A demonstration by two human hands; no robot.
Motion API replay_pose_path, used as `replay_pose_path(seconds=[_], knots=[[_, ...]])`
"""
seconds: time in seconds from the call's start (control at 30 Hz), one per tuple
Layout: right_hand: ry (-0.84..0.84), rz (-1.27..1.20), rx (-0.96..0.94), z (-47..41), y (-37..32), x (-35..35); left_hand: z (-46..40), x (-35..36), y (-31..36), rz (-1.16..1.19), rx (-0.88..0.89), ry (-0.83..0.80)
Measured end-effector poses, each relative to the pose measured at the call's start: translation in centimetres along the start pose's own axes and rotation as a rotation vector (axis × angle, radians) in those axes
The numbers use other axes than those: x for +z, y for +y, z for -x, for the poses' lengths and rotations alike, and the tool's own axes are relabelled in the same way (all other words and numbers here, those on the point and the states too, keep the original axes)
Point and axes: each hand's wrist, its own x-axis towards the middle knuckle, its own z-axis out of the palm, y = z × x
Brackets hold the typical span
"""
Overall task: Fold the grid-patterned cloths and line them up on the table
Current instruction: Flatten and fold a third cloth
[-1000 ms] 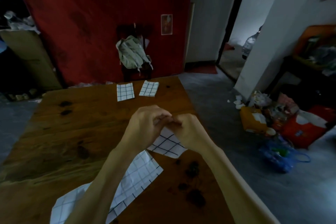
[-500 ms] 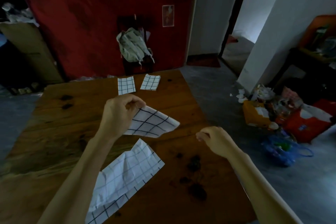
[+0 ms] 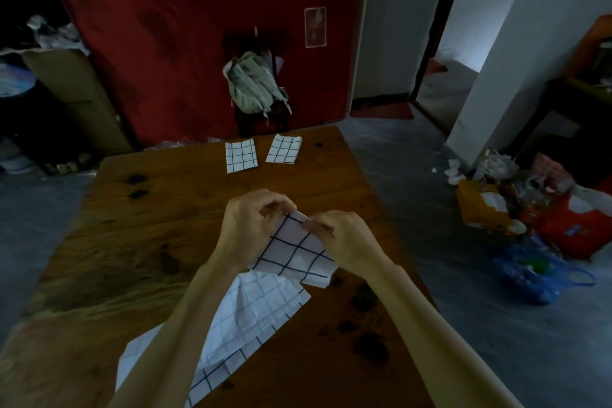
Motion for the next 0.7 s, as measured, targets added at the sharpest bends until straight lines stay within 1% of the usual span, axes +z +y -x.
replay_pose_path(seconds=[0.07, 0.2, 0.37, 0.47, 0.57, 0.63, 0.7], knots=[[-0.022, -0.029, 0.029, 0.5, 0.5, 0.1, 0.3, 0.2, -0.3, 0.002, -0.015, 0.032], [-0.059, -0.051, 0.12, 1.6, 2.0, 0.2, 0.2, 0.3, -0.8, -0.012, -0.028, 0.034], [-0.091, 0.008, 0.22, 3.1, 4.2, 0.3, -0.3, 0.0, -1.1, -0.039, -0.024, 0.047], [-0.202, 0.045, 0.326, 3.6, 6.2, 0.1, 0.1, 0.7, -1.5, -0.05, -0.031, 0.026], [-0.36, 0.207, 0.434, 4.0, 8.1, -1.1, 0.3, 0.8, -2.0, -0.066, -0.056, 0.026], [-0.333, 0.184, 0.465, 4.1, 7.9, -2.0, 0.1, 0.6, -2.4, -0.074, -0.068, -0.007], [-0.215, 0.134, 0.386, 3.5, 6.4, -2.4, 0.1, 0.9, -2.2, -0.093, -0.083, -0.082]])
